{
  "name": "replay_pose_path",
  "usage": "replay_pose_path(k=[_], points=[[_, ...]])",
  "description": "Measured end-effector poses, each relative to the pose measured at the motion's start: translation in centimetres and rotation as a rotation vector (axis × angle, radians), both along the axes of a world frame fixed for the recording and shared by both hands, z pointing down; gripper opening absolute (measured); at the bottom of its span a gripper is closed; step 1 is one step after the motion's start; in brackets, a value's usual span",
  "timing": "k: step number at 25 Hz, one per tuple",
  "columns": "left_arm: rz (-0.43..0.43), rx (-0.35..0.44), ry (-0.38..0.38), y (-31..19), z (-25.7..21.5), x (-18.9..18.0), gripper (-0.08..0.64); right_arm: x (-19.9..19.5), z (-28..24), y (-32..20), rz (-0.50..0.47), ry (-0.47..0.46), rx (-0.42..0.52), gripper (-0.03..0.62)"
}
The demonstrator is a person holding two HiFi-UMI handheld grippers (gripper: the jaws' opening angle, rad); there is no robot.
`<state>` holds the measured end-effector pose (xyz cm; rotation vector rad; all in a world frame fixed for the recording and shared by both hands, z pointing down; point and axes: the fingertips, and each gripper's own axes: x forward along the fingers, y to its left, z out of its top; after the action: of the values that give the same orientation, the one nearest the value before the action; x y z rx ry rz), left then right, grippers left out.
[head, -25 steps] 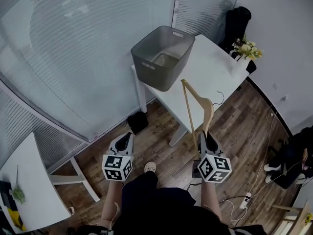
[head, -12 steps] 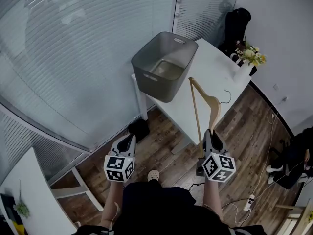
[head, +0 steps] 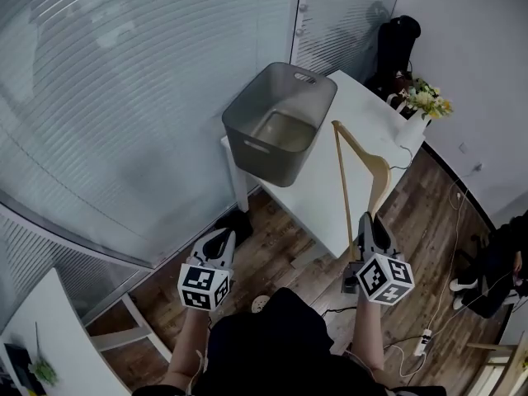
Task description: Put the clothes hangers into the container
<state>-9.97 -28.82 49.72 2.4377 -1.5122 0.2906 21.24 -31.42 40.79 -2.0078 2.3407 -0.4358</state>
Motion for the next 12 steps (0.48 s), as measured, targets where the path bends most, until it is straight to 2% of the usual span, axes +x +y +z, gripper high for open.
replay_pose_path(k=[5,12], points=[[-0.002,0.022,0.025,-0.7,-1.1,-0.8,0.018,0.2,-2.6,-1.5,0.0,-0.01,0.042,0.071],[-0.023,0.073,0.02,-2.6,-2.9,-2.3,0.018,-2.0,-5.9,-4.0,-0.088,-0.092,0.082,0.071]])
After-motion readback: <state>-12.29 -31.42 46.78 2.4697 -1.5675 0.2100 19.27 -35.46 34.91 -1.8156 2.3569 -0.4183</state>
